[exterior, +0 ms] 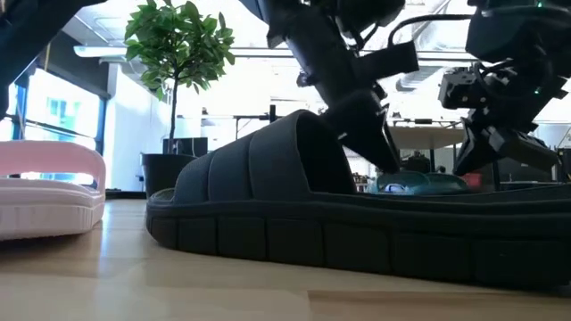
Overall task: Pick and place slides into the shelf
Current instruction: Put the green slide under the shelf
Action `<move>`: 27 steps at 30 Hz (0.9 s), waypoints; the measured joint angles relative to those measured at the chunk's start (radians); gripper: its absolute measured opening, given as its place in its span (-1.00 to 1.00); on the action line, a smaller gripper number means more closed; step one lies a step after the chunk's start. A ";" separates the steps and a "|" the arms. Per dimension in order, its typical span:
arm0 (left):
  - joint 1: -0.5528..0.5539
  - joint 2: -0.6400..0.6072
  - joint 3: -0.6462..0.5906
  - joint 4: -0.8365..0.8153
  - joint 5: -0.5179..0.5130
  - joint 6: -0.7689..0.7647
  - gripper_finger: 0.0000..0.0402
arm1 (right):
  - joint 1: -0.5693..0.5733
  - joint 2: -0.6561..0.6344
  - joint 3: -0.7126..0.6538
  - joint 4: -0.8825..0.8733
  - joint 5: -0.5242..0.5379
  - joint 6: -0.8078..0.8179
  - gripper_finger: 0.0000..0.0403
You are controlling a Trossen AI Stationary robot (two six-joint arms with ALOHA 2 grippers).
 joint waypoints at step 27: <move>-0.025 -0.033 -0.003 -0.169 -0.075 0.001 -0.66 | -0.060 -0.287 0.010 -0.121 -0.100 0.141 -1.00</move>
